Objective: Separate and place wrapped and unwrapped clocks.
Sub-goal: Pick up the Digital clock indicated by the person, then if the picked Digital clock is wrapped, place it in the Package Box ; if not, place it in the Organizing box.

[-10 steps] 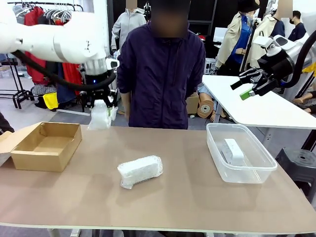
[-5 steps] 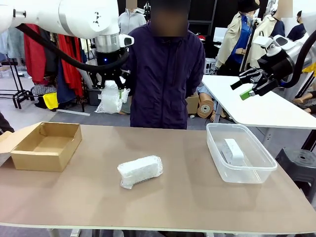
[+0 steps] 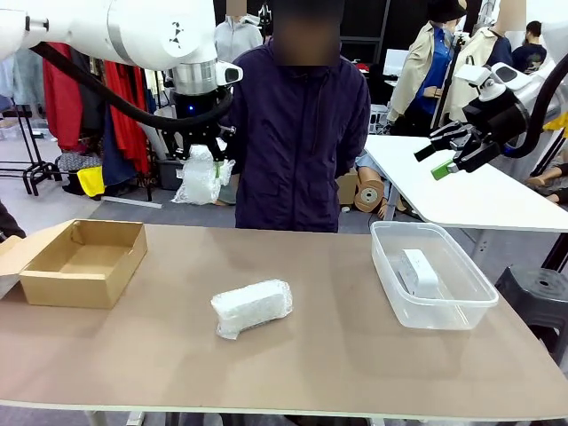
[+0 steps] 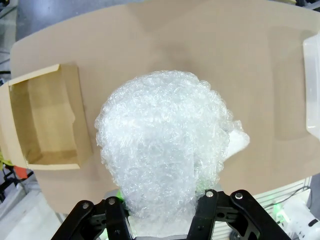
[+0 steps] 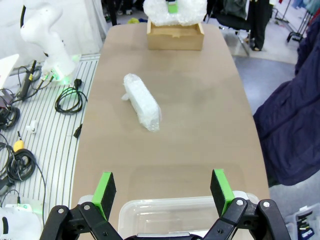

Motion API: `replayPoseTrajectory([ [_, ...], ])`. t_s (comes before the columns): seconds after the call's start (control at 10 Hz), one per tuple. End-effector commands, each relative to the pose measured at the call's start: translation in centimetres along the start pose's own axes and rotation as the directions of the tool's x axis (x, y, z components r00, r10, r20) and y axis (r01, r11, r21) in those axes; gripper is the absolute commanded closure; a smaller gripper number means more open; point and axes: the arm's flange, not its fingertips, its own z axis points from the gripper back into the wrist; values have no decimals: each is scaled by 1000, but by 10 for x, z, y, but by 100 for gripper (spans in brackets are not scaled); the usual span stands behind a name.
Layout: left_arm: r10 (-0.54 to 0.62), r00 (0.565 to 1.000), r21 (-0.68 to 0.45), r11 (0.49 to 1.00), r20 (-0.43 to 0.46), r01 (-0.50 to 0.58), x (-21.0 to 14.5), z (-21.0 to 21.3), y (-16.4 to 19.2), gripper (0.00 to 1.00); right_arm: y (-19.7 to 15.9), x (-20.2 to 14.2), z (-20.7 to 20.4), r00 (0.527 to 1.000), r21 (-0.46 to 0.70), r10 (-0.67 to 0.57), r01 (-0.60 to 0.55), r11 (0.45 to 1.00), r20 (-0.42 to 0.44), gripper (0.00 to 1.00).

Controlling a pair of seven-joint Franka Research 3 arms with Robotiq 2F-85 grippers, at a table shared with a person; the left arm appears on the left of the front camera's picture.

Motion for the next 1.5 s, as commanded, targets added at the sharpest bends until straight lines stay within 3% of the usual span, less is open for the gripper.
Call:
replayPoseTrajectory([
  [0.0, 4, 1000, -3, 1000, 4, -4, -1, 4, 1, 100, 5, -1, -1, 1000, 0, 13, -13, 1000, -6, 0],
  [1.4, 4, 1000, -3, 1000, 4, -4, -1, 4, 1, 100, 5, -1, -1, 1000, 0, 13, -13, 1000, -6, 0],
])
